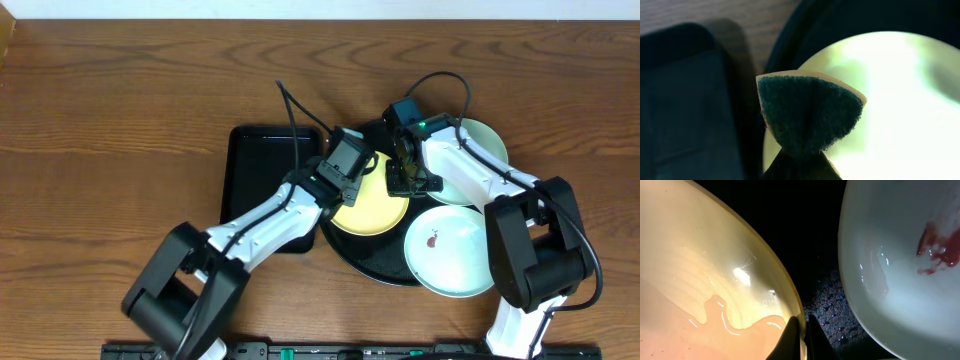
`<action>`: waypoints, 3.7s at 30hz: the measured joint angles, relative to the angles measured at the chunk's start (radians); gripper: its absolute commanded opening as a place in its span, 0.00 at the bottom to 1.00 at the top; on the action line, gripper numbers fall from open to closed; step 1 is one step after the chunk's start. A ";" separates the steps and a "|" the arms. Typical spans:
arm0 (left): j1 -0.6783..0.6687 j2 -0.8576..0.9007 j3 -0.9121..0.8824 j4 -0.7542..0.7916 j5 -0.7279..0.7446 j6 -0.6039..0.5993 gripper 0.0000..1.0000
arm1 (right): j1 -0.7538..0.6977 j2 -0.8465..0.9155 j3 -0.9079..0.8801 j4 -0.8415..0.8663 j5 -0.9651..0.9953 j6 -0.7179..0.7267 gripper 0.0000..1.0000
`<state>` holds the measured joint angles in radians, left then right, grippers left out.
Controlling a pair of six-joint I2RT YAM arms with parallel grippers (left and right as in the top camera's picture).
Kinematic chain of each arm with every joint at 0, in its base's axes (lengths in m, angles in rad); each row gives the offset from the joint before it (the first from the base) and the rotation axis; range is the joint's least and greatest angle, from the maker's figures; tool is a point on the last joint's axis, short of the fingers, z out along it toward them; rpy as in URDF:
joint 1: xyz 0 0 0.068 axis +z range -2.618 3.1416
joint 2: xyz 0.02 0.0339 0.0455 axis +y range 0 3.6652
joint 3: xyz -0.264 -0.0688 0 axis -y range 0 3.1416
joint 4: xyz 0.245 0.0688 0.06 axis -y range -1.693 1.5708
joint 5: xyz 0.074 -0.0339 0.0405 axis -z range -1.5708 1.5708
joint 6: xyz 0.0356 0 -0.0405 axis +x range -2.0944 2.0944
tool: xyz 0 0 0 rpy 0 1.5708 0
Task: Clean dirty plates on tray and stack at the side
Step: 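Scrub yellow plate surface with sponge in left gripper, then carry sponge back and lower it onto black tray with left gripper, then slide yellow plate toward tray center with right gripper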
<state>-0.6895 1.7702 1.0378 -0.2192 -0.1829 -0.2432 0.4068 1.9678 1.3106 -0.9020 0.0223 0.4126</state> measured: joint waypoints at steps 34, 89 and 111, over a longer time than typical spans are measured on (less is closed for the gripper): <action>0.000 -0.075 -0.007 -0.034 -0.082 0.126 0.09 | 0.000 0.000 0.000 0.001 0.000 0.000 0.05; 0.447 0.014 -0.009 -0.252 0.151 -0.123 0.75 | 0.000 -0.102 -0.014 -0.019 -0.011 -0.175 0.01; 0.447 0.014 -0.009 -0.252 0.151 -0.123 0.76 | -0.038 -0.121 -0.014 -0.017 -0.010 -0.217 0.01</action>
<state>-0.2428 1.7847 1.0286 -0.4709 -0.0322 -0.3660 0.3687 1.8473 1.2968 -0.9192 0.0120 0.1951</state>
